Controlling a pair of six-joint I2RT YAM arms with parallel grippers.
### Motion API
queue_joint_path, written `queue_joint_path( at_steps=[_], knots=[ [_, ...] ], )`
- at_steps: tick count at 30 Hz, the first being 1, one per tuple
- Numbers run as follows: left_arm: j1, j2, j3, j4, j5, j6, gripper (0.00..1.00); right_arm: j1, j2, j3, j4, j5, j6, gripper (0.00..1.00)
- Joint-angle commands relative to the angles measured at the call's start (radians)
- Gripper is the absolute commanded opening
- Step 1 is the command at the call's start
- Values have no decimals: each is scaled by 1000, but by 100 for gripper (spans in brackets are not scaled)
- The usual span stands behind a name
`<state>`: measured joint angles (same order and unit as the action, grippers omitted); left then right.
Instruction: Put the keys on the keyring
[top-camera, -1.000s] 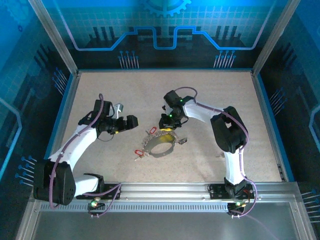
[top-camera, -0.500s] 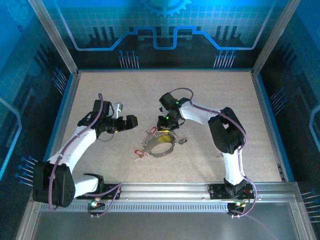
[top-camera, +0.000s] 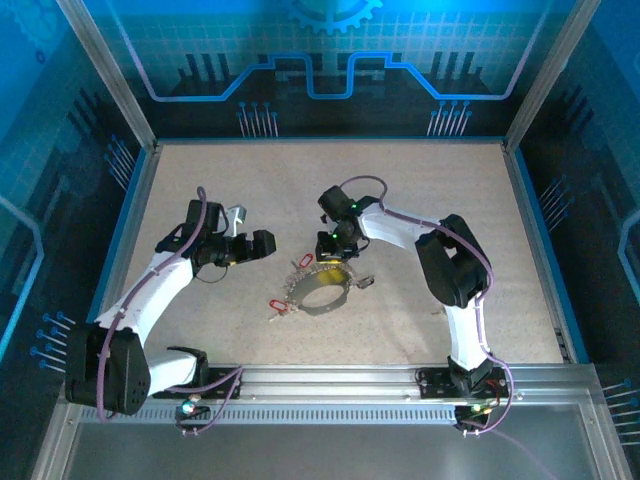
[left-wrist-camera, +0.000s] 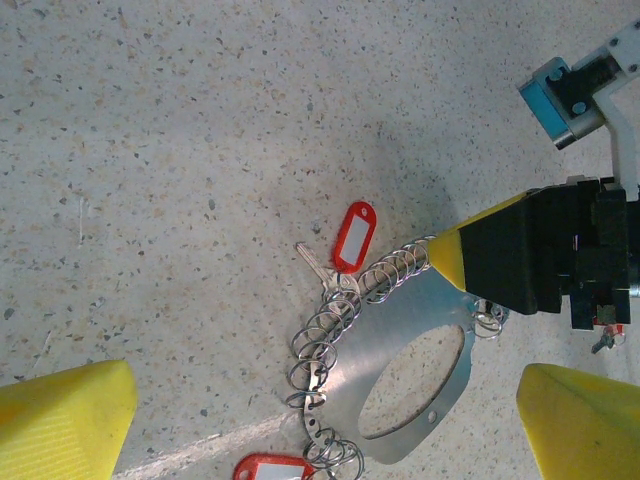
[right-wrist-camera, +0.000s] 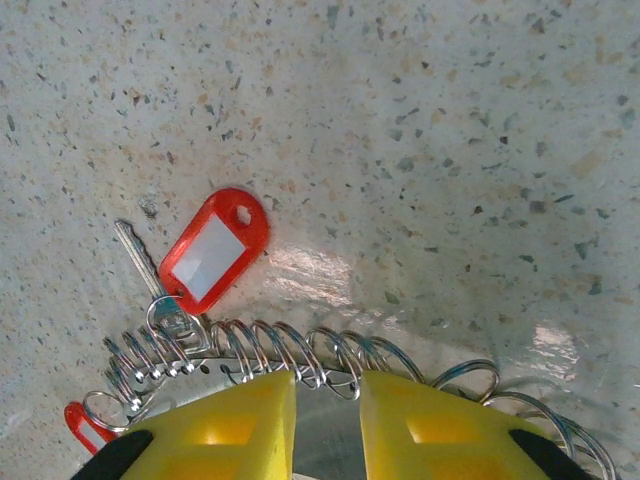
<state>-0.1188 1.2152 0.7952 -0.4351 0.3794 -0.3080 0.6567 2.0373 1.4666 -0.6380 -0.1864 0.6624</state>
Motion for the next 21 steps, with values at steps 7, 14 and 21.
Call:
queue_joint_path(
  at_steps=[7, 14, 21],
  knots=[
    [-2, -14, -1, 12, -9, -1, 99, 21, 22, -21, -15, 44, 44, 16],
    [-2, -5, 4, 8, 21, 3, 99, 34, 31, -13, -35, 89, 45, 15],
    [-2, -3, 5, 7, 19, 6, 99, 41, 40, -22, 6, 55, 61, 17]
  ],
)
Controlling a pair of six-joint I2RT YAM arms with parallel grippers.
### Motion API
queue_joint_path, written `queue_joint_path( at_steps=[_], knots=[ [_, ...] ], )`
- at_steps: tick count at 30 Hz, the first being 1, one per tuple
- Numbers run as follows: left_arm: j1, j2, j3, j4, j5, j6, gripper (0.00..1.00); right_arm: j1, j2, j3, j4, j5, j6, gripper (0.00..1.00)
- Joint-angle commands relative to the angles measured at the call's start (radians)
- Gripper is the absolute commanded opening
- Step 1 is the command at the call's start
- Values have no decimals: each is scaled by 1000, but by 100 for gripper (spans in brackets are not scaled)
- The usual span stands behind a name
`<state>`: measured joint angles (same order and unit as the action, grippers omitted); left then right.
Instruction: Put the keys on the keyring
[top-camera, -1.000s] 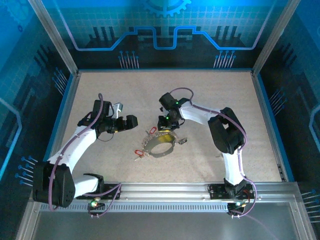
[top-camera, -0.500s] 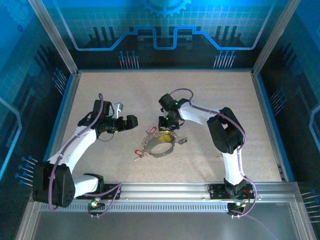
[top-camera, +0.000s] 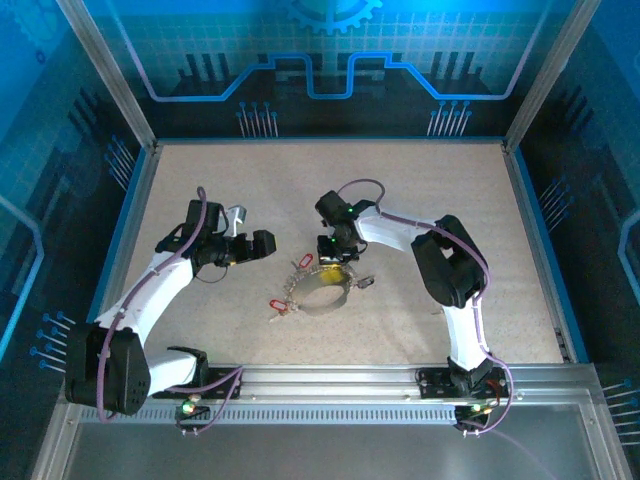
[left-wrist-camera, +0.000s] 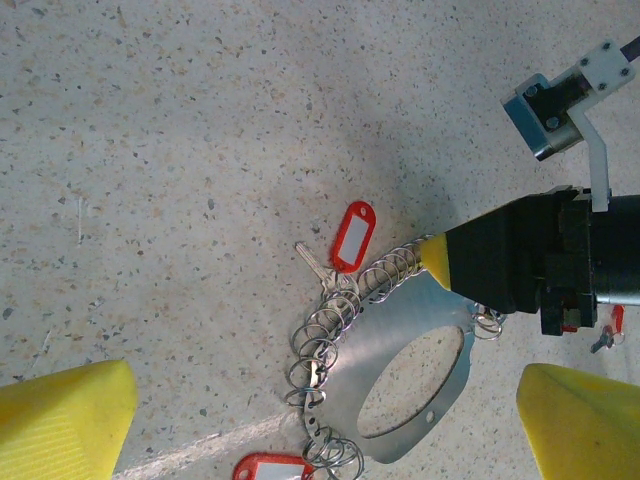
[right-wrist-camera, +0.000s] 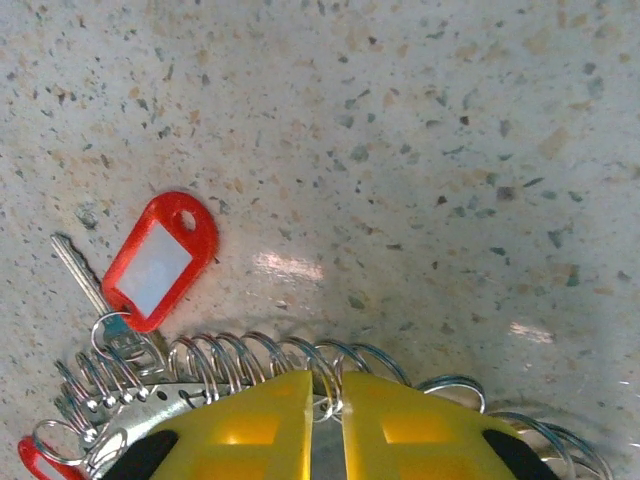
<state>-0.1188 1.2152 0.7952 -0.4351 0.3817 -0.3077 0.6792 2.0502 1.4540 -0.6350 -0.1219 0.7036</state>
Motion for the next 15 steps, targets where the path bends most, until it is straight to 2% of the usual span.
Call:
queue_joint_path(
  at_steps=[1, 10, 15],
  knots=[
    [-2, -2, 5, 6, 16, 5, 99, 19, 24, -15, 16, -19, 22, 18],
    [-2, 0, 7, 6, 16, 7, 99, 18, 18, -34, 73, -72, 26, 19],
    [-2, 3, 6, 5, 16, 8, 99, 10, 0, -50, 70, -62, 34, 19]
  ],
)
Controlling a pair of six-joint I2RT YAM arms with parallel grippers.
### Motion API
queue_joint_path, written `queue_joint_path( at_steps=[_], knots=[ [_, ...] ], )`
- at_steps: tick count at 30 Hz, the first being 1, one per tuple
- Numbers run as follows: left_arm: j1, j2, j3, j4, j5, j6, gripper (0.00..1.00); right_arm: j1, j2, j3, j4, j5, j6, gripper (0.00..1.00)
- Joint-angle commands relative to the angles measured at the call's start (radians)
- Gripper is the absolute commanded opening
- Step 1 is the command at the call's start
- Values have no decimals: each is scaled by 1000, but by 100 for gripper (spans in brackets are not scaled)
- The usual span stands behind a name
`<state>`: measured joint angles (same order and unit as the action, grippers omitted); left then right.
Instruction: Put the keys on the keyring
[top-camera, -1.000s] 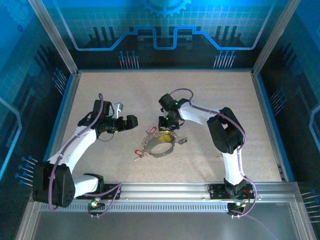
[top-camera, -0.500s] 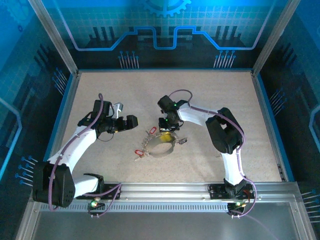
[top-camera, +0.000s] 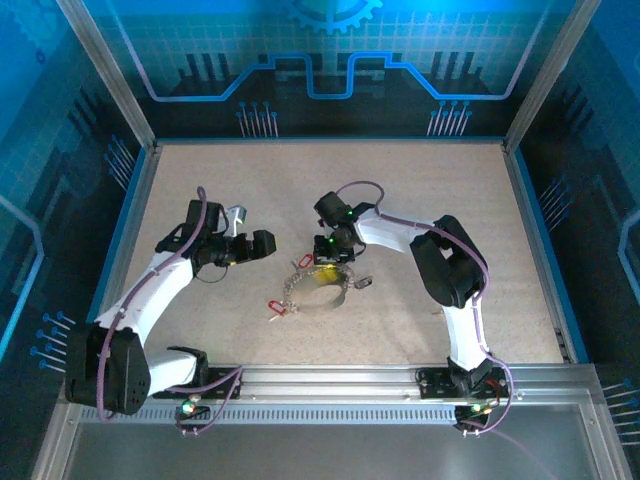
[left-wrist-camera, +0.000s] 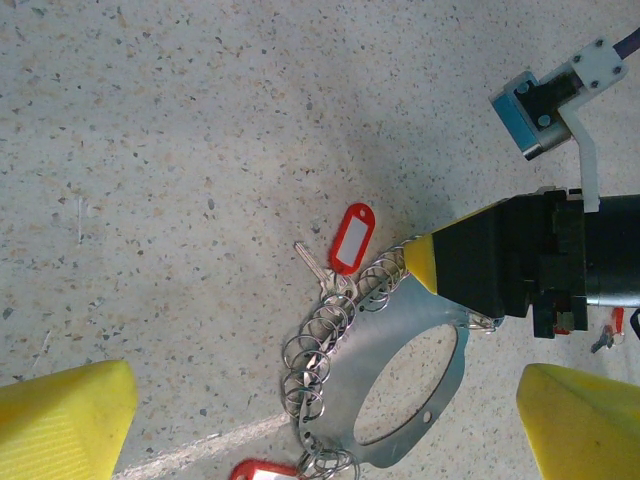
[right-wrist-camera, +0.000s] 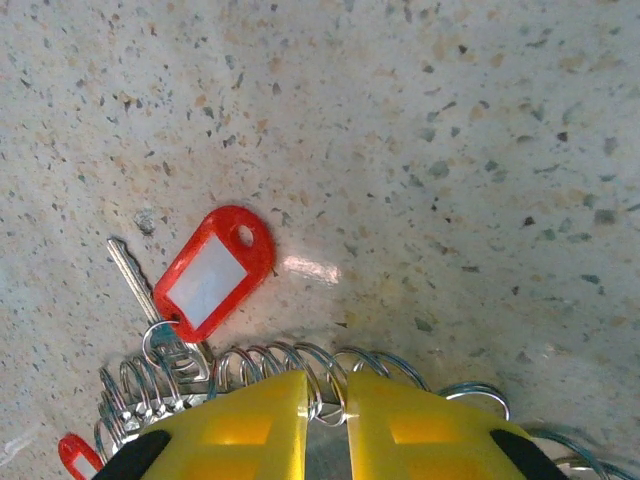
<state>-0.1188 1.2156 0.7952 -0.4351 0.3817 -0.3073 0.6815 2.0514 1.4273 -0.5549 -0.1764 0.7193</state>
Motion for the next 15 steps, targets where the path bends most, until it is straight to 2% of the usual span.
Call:
queue_joint_path(
  at_steps=[1, 4, 9, 15],
  knots=[
    [-2, 2, 6, 4, 15, 8, 99, 7, -4, -19, -35, 23, 20, 19],
    [-2, 2, 5, 4, 14, 6, 99, 11, -6, -4, -103, 125, 2, 21],
    [-2, 6, 5, 5, 13, 5, 99, 22, 15, 19, -144, 170, 2, 24],
    [-4, 4, 3, 4, 9, 5, 99, 50, 14, 23, -145, 225, 29, 23]
  ],
)
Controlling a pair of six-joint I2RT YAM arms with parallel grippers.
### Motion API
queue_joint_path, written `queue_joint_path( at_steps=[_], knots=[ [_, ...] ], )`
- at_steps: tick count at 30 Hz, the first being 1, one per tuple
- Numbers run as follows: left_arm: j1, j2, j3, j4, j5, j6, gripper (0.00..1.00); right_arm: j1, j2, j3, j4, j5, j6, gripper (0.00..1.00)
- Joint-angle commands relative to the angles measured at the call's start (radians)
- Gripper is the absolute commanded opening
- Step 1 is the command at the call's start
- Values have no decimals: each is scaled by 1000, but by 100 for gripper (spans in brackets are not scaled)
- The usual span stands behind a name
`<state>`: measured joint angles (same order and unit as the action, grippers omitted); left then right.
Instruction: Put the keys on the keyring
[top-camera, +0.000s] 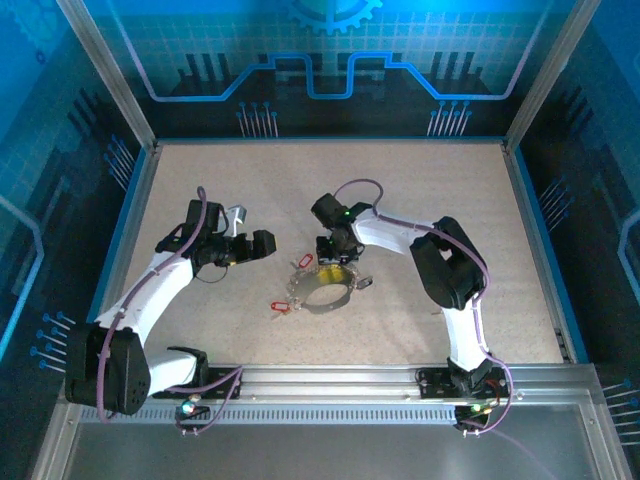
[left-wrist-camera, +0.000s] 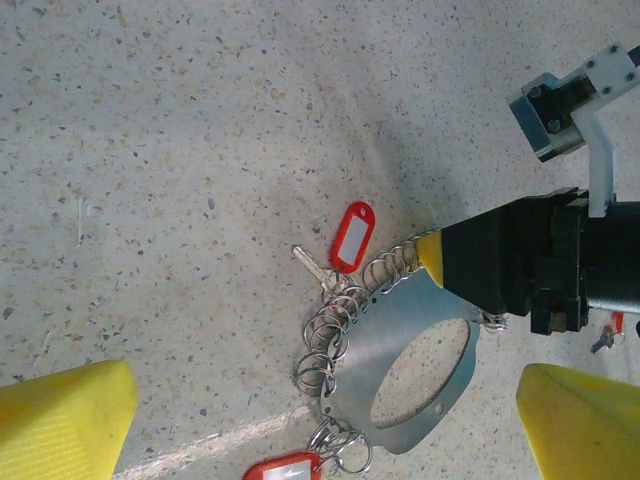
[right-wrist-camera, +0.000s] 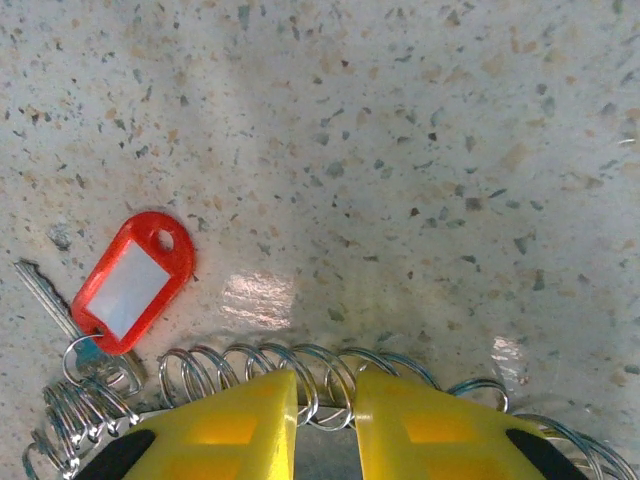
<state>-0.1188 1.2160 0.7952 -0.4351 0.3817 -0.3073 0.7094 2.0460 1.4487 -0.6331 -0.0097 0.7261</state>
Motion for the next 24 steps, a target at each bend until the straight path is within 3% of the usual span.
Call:
queue_joint_path(
  at_steps=[1, 11, 24],
  knots=[
    [-5, 4, 3, 4, 8, 5, 99, 22, 19, -1, -63, 54, 27, 23],
    [-8, 8, 1, 3, -3, 7, 99, -31, -85, -120, 174, -140, 31, 29],
    [-44, -12, -7, 4, -40, 26, 99, -31, -107, -141, 230, -189, -38, 22]
  ],
)
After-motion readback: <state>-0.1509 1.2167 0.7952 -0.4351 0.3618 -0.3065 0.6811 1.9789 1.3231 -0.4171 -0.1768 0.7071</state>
